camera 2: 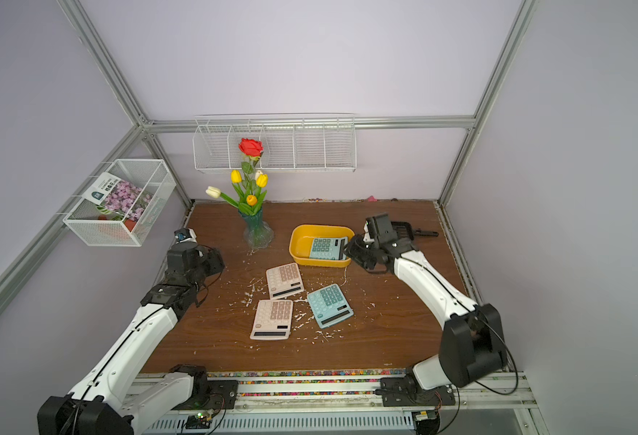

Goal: Put the calculator in the storage box
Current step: Place the calculator in the storage box, then pick up the calculator at the center of the board.

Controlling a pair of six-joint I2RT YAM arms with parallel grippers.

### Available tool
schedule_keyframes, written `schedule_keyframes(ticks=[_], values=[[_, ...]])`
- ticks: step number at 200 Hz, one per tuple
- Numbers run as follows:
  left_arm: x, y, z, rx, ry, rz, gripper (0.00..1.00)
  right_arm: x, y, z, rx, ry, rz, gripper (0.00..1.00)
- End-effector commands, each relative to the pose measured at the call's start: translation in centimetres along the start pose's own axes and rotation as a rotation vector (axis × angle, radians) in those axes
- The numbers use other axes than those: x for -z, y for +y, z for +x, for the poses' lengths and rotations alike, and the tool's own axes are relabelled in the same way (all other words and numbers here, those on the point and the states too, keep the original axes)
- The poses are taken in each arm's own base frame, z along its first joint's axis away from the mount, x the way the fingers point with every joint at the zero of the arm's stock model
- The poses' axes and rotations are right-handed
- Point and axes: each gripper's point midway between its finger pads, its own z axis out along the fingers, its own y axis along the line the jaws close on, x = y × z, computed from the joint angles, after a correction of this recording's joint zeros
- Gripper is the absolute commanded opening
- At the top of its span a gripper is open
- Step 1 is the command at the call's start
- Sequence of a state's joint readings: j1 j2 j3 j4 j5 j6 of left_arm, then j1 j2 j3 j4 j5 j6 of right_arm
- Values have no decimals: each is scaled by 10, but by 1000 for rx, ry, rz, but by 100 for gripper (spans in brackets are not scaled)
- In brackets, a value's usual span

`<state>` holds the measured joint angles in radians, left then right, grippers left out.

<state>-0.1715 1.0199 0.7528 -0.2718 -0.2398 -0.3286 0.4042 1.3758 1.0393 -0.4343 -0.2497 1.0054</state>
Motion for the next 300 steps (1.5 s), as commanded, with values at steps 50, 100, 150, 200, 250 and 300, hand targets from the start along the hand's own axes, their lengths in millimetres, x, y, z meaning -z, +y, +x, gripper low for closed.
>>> schedule_keyframes(ticks=[50, 100, 150, 200, 250, 300], values=[[8, -1, -10, 8, -25, 4, 69, 44, -54, 86, -349, -230, 111, 46], [9, -2, -10, 8, -25, 7, 68, 13, -80, 124, -429, -179, 161, 46], [8, -2, -8, 6, -17, 5, 69, -17, -85, 132, -455, -156, 165, 44], [7, -2, -7, 5, -14, 5, 69, -37, -87, 141, -474, -111, 171, 43], [7, -2, -7, 5, -15, 7, 68, -50, -87, 147, -484, -82, 179, 42], [7, -2, -7, 4, -13, 6, 67, -60, -85, 149, -492, -73, 175, 36]])
